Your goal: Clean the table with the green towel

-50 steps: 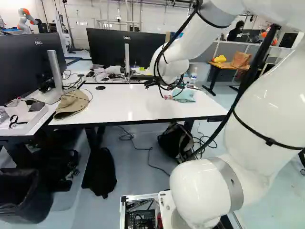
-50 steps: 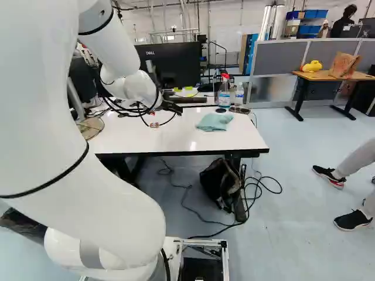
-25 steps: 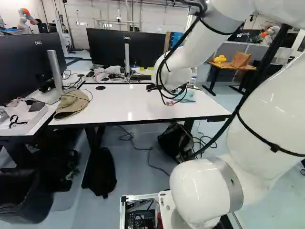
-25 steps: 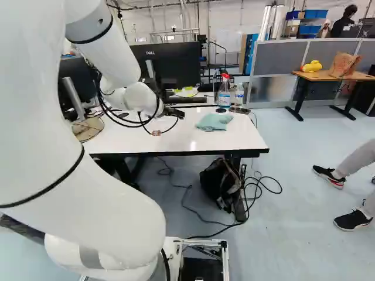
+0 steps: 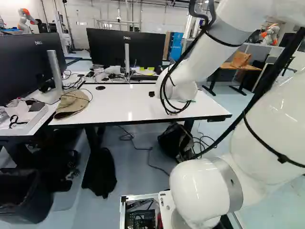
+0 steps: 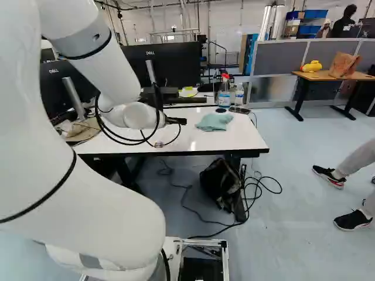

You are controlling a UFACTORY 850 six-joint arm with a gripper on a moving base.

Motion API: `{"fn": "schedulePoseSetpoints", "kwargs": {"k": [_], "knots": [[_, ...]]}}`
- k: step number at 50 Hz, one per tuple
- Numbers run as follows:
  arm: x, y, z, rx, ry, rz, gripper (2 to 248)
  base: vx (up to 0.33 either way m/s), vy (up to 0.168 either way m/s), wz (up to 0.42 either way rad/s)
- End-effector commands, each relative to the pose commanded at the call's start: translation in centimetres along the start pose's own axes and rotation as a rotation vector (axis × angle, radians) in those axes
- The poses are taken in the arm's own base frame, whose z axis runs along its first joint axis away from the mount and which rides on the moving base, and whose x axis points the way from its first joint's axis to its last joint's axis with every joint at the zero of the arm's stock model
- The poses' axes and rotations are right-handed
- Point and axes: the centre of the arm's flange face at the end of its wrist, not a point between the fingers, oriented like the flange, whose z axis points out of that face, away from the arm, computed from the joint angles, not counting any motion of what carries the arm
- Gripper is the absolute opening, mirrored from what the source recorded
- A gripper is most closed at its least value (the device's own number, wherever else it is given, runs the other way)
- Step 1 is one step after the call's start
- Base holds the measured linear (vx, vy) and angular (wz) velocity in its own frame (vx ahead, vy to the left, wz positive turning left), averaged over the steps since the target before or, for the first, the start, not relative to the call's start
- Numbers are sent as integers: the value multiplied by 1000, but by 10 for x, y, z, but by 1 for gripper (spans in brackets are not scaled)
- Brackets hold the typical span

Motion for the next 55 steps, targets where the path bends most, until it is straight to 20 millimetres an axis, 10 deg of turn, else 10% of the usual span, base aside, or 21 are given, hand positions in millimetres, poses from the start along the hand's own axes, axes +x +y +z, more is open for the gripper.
{"fn": "schedulePoseSetpoints", "kwargs": {"k": [55], "knots": [[-88, 13, -50, -5, 170, -27, 247, 0, 0, 0]]}}
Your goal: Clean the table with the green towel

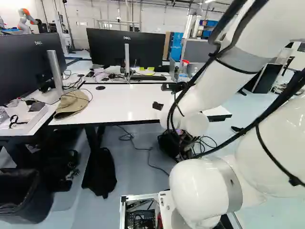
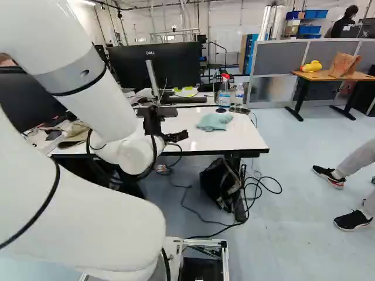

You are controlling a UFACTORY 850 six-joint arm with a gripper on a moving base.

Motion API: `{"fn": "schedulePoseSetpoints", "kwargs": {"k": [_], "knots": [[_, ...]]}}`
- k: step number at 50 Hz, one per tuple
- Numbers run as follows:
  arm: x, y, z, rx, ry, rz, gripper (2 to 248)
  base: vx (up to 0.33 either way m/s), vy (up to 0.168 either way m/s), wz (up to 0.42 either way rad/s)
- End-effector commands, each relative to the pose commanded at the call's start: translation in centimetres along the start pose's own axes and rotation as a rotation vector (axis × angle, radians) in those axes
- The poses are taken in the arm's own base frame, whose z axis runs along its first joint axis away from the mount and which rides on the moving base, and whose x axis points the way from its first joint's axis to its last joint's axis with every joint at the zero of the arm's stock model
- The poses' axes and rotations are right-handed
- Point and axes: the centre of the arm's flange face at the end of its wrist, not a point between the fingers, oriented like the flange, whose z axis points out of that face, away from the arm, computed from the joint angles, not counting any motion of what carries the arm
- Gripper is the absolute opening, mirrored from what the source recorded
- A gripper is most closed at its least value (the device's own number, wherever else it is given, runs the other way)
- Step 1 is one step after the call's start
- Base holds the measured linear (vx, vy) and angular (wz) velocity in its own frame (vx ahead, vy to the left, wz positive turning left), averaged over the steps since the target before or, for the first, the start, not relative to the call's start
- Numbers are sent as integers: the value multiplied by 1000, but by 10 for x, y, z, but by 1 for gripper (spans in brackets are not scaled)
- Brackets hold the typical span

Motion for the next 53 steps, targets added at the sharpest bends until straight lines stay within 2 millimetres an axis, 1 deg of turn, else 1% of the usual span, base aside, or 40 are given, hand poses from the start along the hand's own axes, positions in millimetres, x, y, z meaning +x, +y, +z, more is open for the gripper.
{"fn": "schedulePoseSetpoints", "kwargs": {"k": [20, 53], "knots": [[-9, 1, -8, 1, 20, -2, 247, 0, 0, 0], [-10, 1, -9, 1, 21, -3, 247, 0, 0, 0]]}}
